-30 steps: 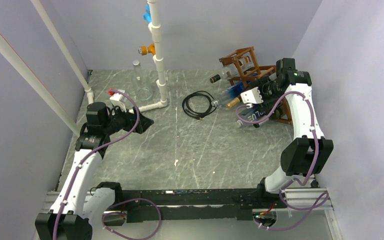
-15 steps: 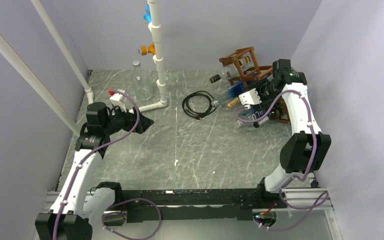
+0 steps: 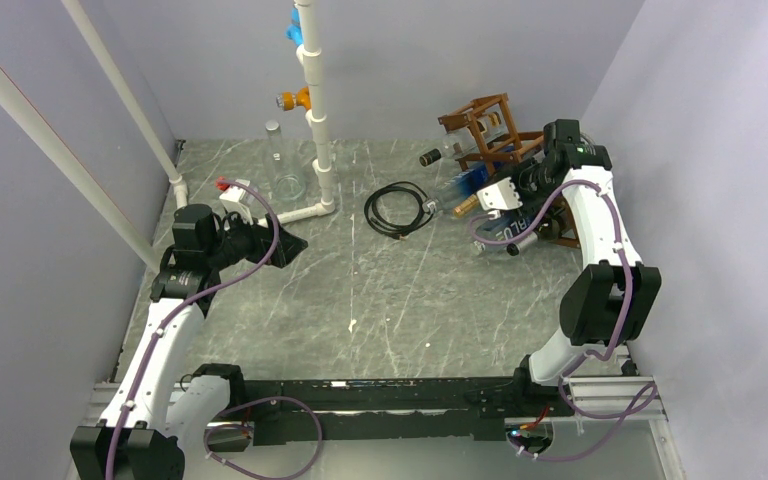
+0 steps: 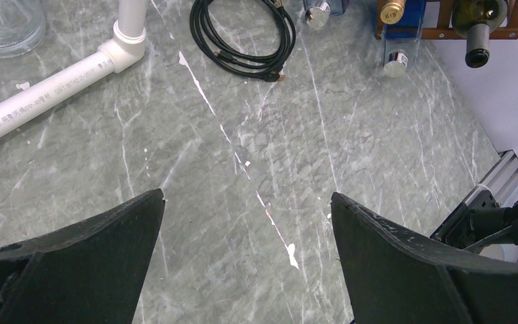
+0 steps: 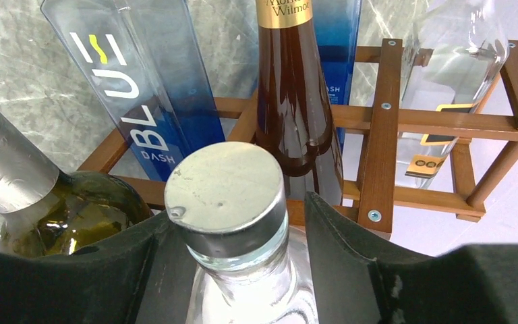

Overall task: Take the wine bottle off the wine rack
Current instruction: Pick up the wine bottle from the wine rack.

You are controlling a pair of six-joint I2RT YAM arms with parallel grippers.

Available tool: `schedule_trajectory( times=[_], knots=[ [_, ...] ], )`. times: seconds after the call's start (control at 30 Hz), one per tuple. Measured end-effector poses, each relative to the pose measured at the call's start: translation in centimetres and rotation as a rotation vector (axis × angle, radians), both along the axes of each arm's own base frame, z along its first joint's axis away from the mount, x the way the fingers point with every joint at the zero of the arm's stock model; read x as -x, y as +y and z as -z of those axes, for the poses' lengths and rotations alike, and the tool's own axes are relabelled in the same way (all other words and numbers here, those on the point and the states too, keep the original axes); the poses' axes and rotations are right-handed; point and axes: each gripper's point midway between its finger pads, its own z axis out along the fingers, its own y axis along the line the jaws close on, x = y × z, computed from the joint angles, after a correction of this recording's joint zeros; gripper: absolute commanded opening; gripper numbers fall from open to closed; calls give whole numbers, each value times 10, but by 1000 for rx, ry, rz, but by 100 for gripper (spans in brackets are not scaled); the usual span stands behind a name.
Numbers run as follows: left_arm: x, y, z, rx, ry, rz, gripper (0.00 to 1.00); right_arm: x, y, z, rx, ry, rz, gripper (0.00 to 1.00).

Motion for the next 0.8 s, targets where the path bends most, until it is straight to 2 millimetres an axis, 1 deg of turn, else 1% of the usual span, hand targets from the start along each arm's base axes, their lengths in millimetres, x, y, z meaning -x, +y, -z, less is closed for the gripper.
schedule_trajectory(
  times=[0.07,0.13,0.17,0.2,0.23,0.3,0.4,0.47,0.8],
  knots=[
    [0,0,0,0,0,0,100,0,0,0,0,-2,0,52],
    [0,0,0,0,1,0,99,-1,0,0,1,-3,0,45],
    [0,0,0,0,1,0,99,-1,0,-1,3,-5,0,38],
    [0,0,0,0,2,0,99,-2,0,-1,5,-7,0,28],
    [0,0,0,0,2,0,99,-1,-1,0,10,-6,1,22],
    [0,0,1,0,4,0,99,-10,3,-6,12,-46,-5,14],
    [0,0,1,0,5,0,100,-11,2,-5,26,-48,-6,2],
    [1,0,1,0,6,0,99,-10,2,-5,26,-46,-6,0],
    [1,0,2,-1,11,0,99,-10,2,-6,22,-47,-8,0]
  ],
)
